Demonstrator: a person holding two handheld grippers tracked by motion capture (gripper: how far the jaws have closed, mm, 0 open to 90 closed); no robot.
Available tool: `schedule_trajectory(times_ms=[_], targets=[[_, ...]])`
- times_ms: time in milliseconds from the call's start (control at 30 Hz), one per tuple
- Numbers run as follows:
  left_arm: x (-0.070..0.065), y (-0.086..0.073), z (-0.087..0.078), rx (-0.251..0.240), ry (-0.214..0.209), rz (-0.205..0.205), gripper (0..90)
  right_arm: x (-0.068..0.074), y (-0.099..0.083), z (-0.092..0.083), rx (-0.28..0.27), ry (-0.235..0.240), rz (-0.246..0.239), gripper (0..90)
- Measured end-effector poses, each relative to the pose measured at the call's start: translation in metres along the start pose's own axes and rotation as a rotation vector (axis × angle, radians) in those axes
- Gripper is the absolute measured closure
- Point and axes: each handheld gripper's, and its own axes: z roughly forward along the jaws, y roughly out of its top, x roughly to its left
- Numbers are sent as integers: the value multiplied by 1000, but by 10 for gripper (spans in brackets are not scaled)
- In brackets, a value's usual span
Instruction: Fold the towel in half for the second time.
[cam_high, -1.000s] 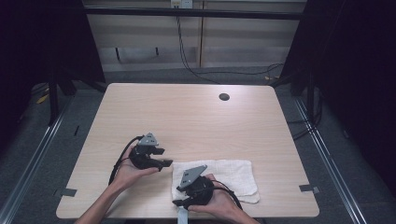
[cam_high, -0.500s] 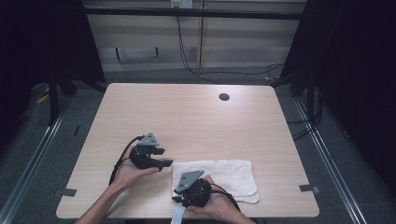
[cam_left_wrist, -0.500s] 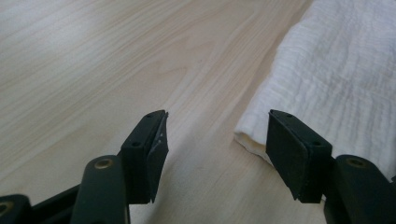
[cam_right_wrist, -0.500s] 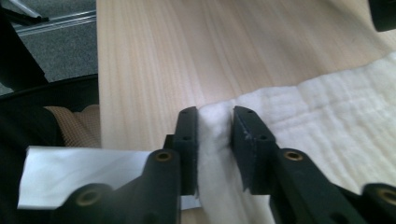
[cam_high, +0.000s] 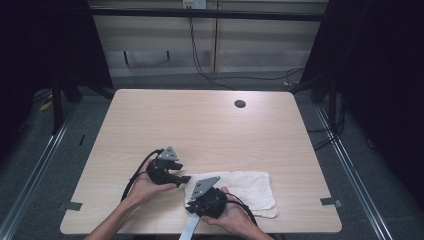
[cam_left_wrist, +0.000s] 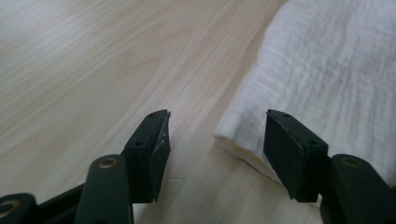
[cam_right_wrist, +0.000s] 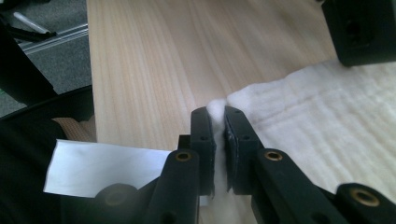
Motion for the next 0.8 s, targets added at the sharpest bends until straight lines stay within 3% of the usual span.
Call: schedule_trajectory(times_ms=[100,300,400,433,467,600,800], targets=[[-4,0,8,31,2,35,500,0,-1,0,-1,0,0,835],[-8,0,11,38,-2,61,497,0,0,-1,7,7,10,833],[-10,0,11,25,-34,66,637,1,0,-1,15,8,20,833],[-13,0,12,29,-40,95,669,1,0,-1,15,10,21,834],[-14,0,13,27,-47,100,704,1,0,-1,14,10,21,835],[-16,0,13,22,-64,87,830,2,1,-2,30,8,17,843],[-12,-1,11,17,-83,49,847,4,2,-2,21,10,19,848]])
